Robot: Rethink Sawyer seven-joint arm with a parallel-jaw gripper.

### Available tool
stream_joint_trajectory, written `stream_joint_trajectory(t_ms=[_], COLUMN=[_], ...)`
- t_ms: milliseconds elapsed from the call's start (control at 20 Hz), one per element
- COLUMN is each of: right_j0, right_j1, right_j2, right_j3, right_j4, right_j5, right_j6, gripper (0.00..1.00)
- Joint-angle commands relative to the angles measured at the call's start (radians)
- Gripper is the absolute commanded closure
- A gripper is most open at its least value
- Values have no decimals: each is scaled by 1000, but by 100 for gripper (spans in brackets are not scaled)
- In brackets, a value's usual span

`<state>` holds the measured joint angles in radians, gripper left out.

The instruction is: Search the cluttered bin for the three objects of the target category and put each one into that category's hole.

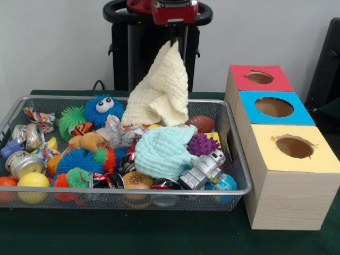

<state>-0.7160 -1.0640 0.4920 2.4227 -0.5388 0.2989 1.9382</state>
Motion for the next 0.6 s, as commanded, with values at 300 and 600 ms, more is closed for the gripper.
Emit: stream_joint_trajectory(t_ms=[300, 600], right_j0=[-211, -294], right_j1=[124, 105], right_j2=[132, 208], right_j3=[-156, -123], right_j4=[-135, -164], right_j5=[112, 143], right_j6=[-223, -260], gripper=[100, 100])
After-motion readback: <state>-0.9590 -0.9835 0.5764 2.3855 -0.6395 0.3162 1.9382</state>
